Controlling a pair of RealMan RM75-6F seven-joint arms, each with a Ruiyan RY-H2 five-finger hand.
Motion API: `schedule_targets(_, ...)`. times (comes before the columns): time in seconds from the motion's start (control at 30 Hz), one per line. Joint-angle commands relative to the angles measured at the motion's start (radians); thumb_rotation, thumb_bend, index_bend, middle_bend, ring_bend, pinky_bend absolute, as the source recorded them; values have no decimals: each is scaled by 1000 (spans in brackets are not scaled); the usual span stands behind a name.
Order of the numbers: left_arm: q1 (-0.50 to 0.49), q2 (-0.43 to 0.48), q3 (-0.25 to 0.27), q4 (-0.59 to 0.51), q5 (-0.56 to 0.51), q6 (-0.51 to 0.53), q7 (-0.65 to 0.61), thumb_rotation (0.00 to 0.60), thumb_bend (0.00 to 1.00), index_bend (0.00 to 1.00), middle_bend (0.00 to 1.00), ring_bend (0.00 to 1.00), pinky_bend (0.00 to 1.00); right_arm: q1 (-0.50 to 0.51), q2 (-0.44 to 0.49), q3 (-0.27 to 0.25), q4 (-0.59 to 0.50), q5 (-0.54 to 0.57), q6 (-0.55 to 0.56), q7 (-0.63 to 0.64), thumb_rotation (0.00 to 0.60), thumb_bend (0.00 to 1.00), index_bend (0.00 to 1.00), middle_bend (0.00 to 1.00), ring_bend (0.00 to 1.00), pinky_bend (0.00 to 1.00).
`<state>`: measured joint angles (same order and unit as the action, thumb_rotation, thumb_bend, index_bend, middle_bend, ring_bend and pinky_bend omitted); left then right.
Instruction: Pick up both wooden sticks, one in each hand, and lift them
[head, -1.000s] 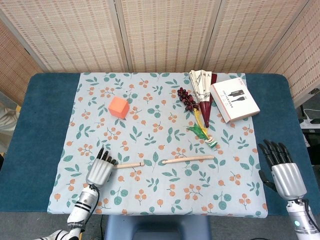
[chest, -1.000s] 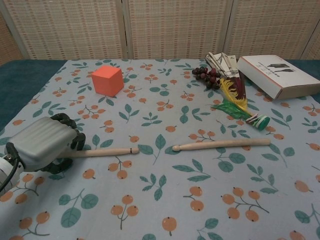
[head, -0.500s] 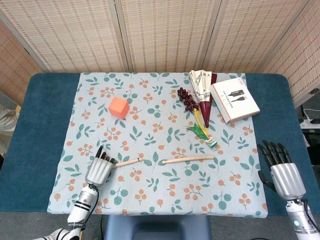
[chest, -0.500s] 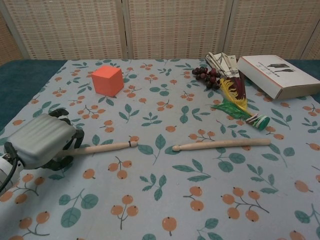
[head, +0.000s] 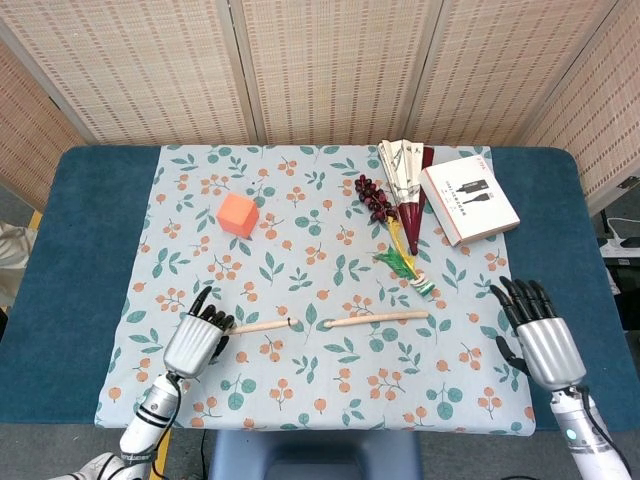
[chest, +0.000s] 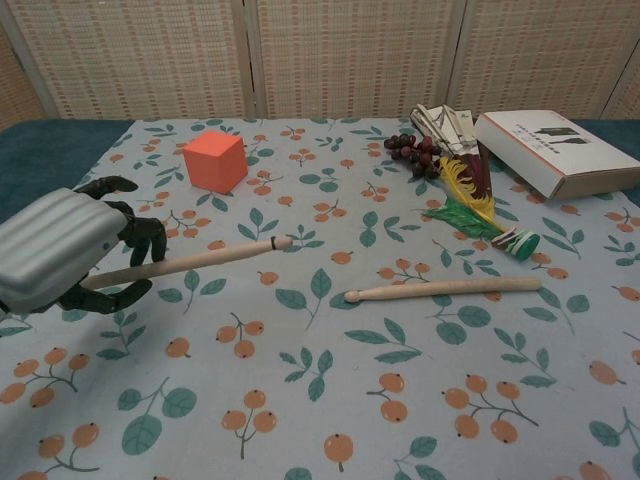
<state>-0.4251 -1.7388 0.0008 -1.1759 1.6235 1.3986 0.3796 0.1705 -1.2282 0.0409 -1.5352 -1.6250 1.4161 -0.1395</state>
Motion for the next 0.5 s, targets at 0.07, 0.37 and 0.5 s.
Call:
schedule_targets(0.07, 0, 83, -19, -11, -23, -6, -147, 600, 541, 844, 828, 437, 148, 117, -51, 40, 2, 57, -182, -78, 600, 353, 0, 0, 0, 0)
schedule_targets(0.37, 12, 107, -31, 55, -19, 27, -222, 600, 537, 843, 827, 438, 147, 268, -247, 71, 186, 128, -375, -169, 600, 354, 140, 162, 0, 0)
schedule_targets(0.5, 9, 108, -42, 88, -35, 12, -251, 600, 532, 843, 827, 437, 146, 309, -297, 70, 237, 154, -434, -164, 600, 354, 161, 193, 0, 3)
